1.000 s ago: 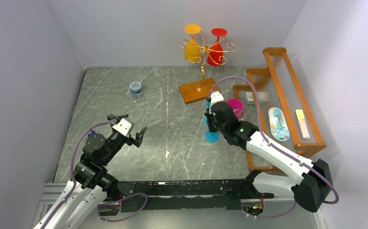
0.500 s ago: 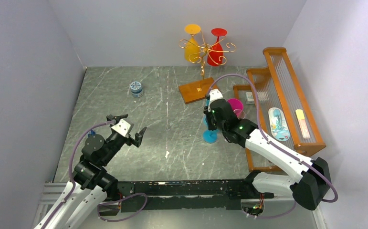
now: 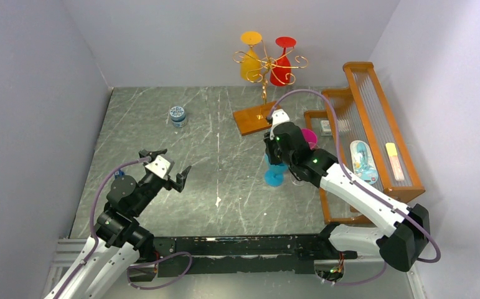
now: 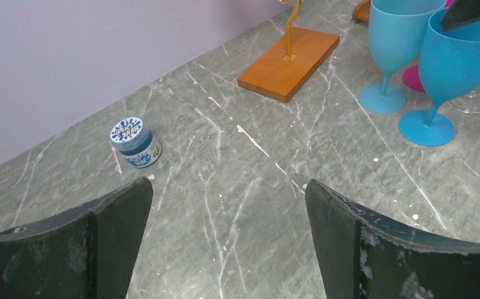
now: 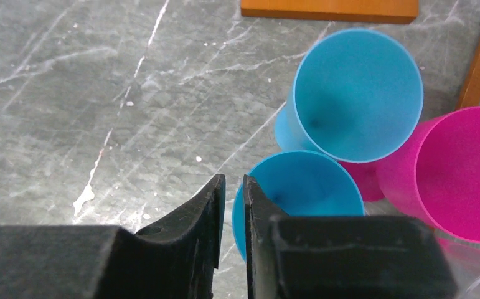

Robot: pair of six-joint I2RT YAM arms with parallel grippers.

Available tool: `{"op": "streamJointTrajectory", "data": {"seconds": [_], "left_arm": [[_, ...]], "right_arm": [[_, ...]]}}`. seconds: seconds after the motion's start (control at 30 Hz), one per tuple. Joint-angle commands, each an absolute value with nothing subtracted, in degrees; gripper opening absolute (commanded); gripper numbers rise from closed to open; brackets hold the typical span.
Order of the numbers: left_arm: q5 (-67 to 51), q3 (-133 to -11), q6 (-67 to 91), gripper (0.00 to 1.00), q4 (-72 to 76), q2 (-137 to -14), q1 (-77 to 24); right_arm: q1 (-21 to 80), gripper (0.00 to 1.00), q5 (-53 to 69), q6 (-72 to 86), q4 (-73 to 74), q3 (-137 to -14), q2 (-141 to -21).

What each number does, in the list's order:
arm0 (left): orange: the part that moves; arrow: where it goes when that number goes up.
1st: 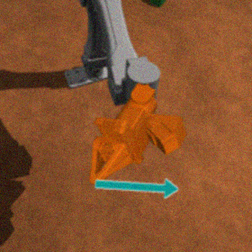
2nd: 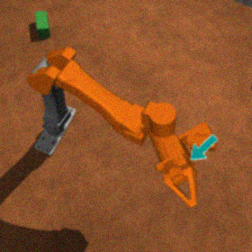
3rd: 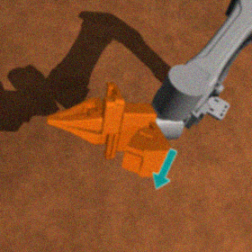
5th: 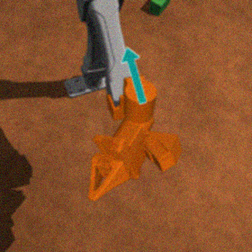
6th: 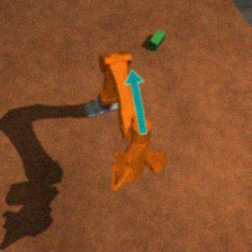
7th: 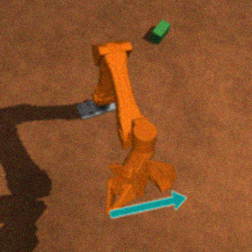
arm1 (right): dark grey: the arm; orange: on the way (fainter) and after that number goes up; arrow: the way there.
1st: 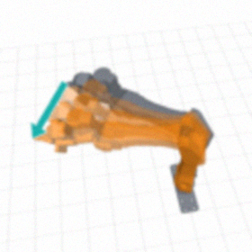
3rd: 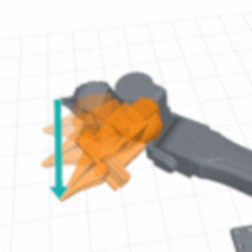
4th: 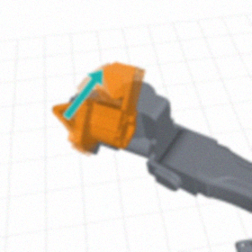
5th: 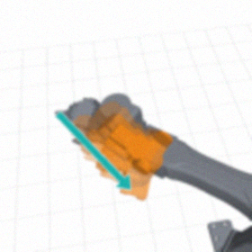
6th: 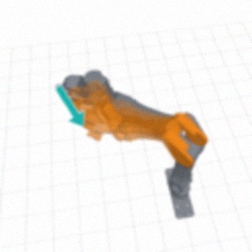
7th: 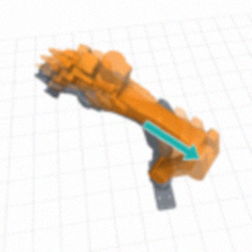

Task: Take the wine glass off the wine glass rack
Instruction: Place the wine glass at the center of the board.

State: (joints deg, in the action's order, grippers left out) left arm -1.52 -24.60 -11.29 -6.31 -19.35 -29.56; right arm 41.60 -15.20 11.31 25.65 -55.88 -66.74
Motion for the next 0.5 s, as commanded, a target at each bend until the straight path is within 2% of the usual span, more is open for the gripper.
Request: {"op": "streamJointTrajectory", "data": {"seconds": [0.0, 0.2, 0.47], "left_arm": [[-1.69, -26.19, -10.94, 0.97, -6.42, -19.74, -29.32], [-1.23, -26.32, -10.90, 0.97, -6.53, -19.45, -29.33], [-0.54, -26.37, -9.43, 0.97, -6.25, -19.68, -29.34]], "right_arm": [[41.75, 0.21, -13.80, 11.02, 28.01, -59.46, -67.06], [41.76, 0.23, -14.07, 11.57, 27.85, -60.31, -66.19], [41.78, 0.32, -13.90, 12.01, 28.38, -63.03, -65.66]]}}
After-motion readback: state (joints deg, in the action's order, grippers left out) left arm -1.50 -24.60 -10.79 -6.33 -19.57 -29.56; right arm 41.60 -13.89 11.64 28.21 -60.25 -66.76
